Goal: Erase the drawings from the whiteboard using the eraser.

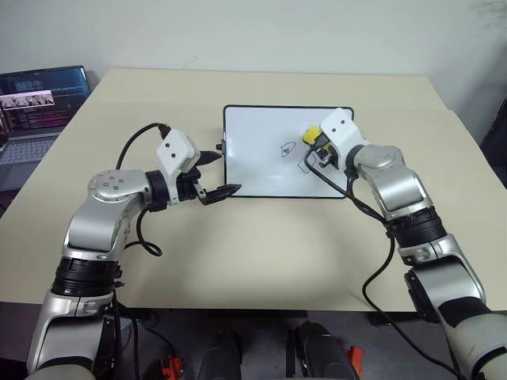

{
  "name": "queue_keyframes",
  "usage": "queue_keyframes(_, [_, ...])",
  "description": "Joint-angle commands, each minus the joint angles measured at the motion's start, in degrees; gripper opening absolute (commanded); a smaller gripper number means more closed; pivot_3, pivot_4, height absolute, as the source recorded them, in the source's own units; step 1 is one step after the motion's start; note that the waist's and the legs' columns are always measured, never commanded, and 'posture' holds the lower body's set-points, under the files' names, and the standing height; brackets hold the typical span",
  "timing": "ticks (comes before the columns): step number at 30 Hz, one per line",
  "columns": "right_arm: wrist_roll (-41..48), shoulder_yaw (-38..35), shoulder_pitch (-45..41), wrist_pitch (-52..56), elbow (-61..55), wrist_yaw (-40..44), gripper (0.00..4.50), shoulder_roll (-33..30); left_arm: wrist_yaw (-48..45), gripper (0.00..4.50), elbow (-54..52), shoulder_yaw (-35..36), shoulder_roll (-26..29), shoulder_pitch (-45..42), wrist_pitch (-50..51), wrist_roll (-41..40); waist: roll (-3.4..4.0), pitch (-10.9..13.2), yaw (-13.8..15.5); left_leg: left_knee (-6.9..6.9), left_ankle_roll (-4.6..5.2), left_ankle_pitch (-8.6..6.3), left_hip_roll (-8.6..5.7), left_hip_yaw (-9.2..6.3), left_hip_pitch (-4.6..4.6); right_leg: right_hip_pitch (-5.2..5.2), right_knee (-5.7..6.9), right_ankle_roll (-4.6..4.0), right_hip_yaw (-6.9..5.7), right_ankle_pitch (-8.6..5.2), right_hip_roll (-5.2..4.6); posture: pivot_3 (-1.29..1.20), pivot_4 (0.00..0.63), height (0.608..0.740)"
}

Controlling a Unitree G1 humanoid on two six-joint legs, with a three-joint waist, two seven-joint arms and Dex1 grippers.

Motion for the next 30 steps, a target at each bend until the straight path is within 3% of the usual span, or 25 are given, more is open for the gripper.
queue_keyframes(1, [-2.7,1.4,-2.9,-0.7,2.9,-2.3,1.15,1.5,0.2,4.50,-2.5,0.8,0.4,-0.8,0.0,-0.6,0.00,0.0,-0.1,0.00,0.00,0.00,0.00,0.00,0.01,0.00,0.00,0.00,0.00,0.00,0.00,0.00,0.150,0.740])
queue_keyframes(14, [-5.5,13.0,2.5,4.7,-8.7,10.1,1.14,2.3,0.6,4.50,-3.0,1.4,0.8,-0.1,0.3,-0.6,0.01,0.0,-0.1,0.29,0.01,-0.01,0.00,-0.20,0.05,0.20,0.08,0.00,-0.12,0.01,0.05,0.00,0.150,0.740])
queue_keyframes(25, [-7.3,5.9,-5.4,1.9,4.5,0.0,1.14,1.1,0.9,4.50,-2.3,0.8,0.5,-1.0,0.0,-0.4,0.00,0.0,-0.1,0.38,0.01,0.00,-0.01,-0.25,0.06,0.25,0.09,0.00,-0.16,0.02,0.04,0.00,0.150,0.740])
queue_keyframes(30, [-8.2,5.7,-5.2,2.1,6.9,0.2,1.14,0.0,0.8,4.50,-1.7,0.5,0.3,-1.2,-0.4,-0.2,-0.02,0.0,0.0,0.38,0.01,0.00,-0.01,-0.26,0.06,0.26,0.08,0.00,-0.17,0.02,0.04,0.00,0.150,0.740])
